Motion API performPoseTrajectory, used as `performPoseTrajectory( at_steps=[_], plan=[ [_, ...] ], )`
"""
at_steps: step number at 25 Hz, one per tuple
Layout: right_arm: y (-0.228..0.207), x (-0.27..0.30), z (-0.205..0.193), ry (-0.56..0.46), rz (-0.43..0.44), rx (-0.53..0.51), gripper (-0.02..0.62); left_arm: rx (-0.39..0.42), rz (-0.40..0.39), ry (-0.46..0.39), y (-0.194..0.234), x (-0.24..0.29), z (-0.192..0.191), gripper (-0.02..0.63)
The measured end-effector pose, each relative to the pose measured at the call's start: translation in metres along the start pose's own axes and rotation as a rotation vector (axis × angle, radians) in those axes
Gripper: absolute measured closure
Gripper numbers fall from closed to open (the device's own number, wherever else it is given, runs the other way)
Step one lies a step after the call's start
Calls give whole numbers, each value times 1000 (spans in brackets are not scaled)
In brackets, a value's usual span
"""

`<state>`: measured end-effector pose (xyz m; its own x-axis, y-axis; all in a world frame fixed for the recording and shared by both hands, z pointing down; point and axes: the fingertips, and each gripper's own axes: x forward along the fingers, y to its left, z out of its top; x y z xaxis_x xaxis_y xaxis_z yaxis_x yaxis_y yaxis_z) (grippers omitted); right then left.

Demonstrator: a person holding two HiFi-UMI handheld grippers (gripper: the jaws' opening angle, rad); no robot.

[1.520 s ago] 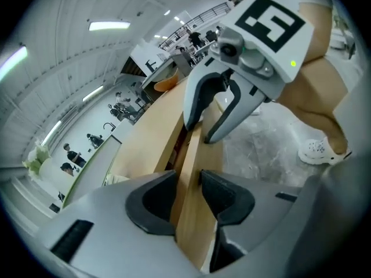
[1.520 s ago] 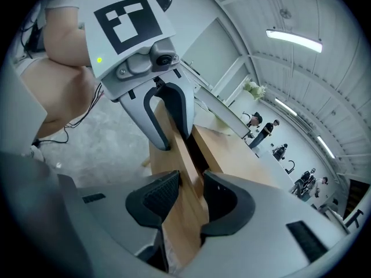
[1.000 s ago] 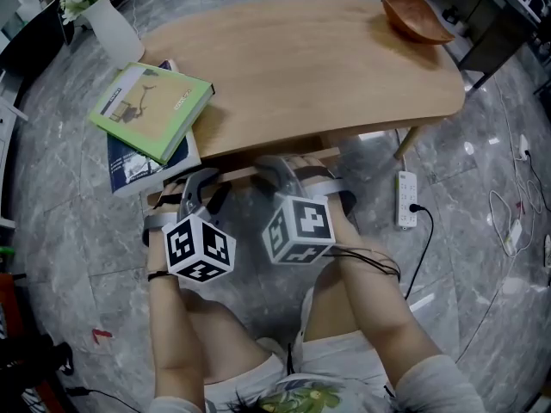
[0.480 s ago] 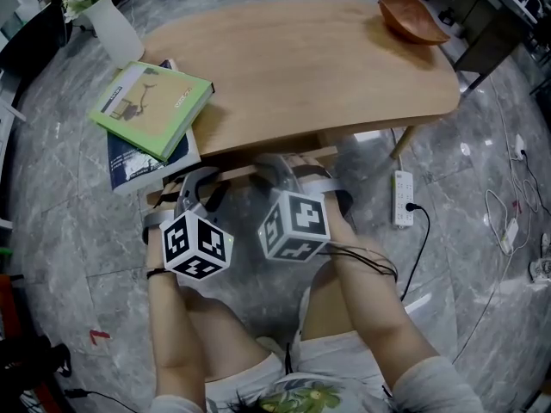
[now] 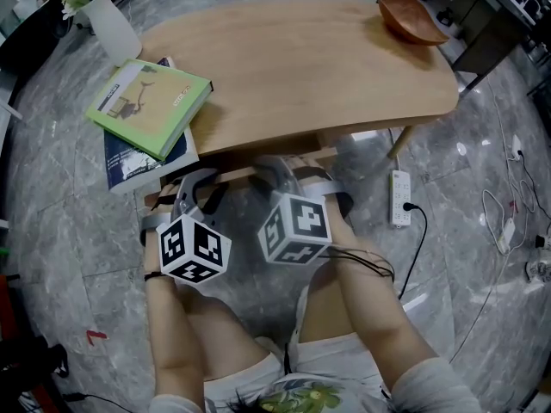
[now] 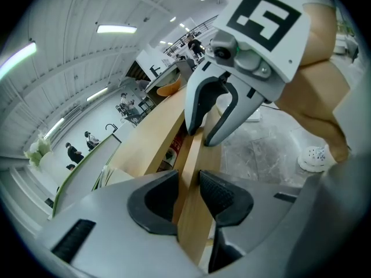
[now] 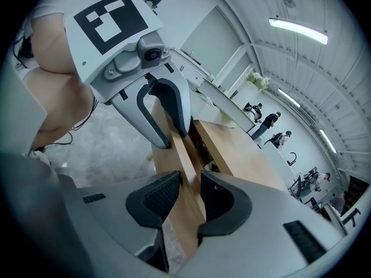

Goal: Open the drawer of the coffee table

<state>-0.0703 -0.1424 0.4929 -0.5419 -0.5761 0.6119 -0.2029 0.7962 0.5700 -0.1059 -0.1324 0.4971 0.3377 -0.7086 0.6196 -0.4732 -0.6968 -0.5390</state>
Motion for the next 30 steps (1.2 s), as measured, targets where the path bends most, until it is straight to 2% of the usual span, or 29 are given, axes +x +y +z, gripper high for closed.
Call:
performPoseTrajectory(
  at_steps=[30],
  plan=[
    [9, -9, 0, 2, 21, -24, 482, 12, -14, -14, -11, -8, 2, 492]
  ],
)
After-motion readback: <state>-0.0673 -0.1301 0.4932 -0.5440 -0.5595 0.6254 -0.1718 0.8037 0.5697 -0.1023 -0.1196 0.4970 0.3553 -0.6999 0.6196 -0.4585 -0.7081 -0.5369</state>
